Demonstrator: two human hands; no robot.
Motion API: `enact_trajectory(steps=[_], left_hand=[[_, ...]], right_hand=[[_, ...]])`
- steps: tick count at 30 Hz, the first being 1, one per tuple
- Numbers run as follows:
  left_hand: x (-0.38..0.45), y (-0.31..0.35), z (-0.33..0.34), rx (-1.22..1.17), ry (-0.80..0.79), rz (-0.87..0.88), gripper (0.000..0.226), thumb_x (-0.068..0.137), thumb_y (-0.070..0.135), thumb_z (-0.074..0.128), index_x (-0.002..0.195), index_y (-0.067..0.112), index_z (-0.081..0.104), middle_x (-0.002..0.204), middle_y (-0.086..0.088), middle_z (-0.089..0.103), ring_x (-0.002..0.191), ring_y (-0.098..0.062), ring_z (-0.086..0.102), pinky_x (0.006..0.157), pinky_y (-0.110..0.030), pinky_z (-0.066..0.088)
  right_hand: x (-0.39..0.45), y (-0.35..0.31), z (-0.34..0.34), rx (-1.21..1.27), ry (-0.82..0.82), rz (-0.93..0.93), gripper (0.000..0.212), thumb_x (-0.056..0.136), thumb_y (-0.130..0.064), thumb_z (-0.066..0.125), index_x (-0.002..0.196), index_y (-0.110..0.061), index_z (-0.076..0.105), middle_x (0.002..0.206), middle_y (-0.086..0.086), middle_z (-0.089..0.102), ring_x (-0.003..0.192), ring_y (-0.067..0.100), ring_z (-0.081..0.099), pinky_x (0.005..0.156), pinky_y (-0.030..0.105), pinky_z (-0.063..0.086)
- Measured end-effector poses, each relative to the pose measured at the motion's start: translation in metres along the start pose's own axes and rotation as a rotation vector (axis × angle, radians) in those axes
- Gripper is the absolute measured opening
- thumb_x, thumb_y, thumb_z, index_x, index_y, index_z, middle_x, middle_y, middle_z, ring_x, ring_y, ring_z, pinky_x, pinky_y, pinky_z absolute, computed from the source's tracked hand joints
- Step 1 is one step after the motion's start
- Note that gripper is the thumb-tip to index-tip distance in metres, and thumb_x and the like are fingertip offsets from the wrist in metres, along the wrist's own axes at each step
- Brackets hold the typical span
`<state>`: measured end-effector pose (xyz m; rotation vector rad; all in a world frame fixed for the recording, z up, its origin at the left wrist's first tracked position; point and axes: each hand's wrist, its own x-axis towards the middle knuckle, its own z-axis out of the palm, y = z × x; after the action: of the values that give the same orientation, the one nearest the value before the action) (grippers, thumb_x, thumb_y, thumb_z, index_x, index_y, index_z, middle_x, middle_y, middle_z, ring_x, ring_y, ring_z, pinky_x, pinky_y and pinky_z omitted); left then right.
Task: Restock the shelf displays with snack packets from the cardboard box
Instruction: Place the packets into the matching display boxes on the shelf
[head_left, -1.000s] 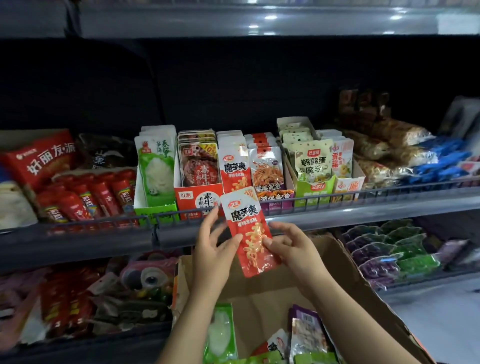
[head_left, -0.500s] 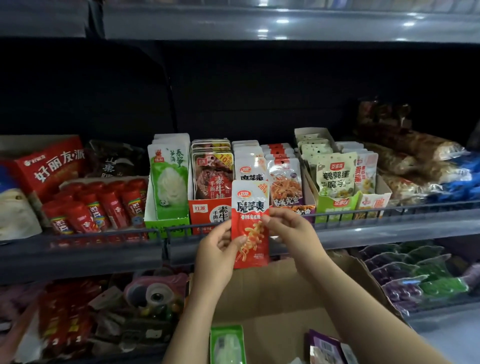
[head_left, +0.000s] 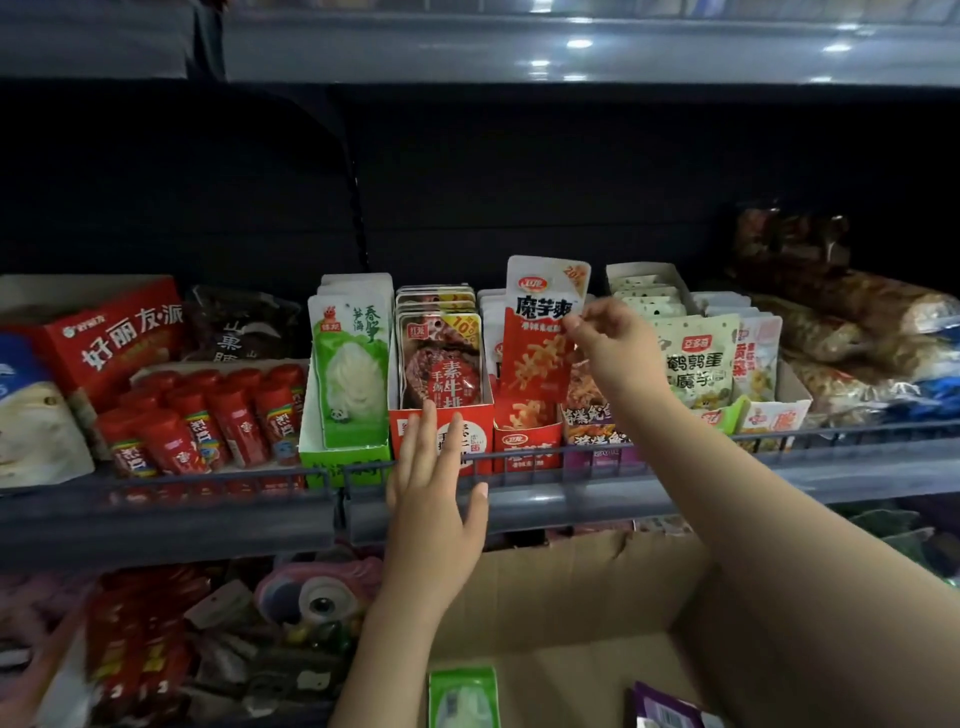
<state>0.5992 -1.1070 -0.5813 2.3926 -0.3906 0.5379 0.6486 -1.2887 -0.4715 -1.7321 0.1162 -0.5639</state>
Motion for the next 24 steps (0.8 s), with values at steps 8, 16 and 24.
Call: enact_trajectory(steps=[8,16,24], left_hand=[[-0.001,0.003,-0.002,0.108,-0.037,-0.026,0.069,0.096,0.034,0.046,0.15,0.036,0.002,0.15,0.019,-0.032,0.137,-0.002,-0.03,0.114,-0.034,-0.009],[-0.002,0.008,0.0,0.049,-0.011,-0.034,0.065,0.096,0.03,0.047,0.149,0.037,0.01,0.151,0.018,-0.03,0.139,-0.002,-0.027,0.115,-0.033,-0.006],[-0.005,0.013,0.002,-0.017,0.033,0.02,0.06,0.095,0.024,0.049,0.148,0.034,0.022,0.155,0.017,-0.014,0.138,0.002,-0.02,0.112,-0.024,-0.007]], right_hand=[[0.008,0.021,0.013,-0.197,-0.111,0.069,0.008,0.091,-0.018,0.061,0.095,-0.012,0.056,0.075,-0.001,0.062,0.063,0.012,0.058,0.057,0.027,0.049],[0.005,0.038,0.012,-0.348,-0.076,0.051,0.022,0.086,-0.021,0.068,0.103,-0.006,0.066,0.093,0.005,0.067,0.081,0.016,0.059,0.059,0.017,0.044],[-0.006,0.042,0.008,-0.337,-0.011,0.052,0.028,0.083,-0.02,0.071,0.109,-0.011,0.066,0.086,-0.001,0.063,0.077,0.01,0.056,0.059,0.017,0.04]])
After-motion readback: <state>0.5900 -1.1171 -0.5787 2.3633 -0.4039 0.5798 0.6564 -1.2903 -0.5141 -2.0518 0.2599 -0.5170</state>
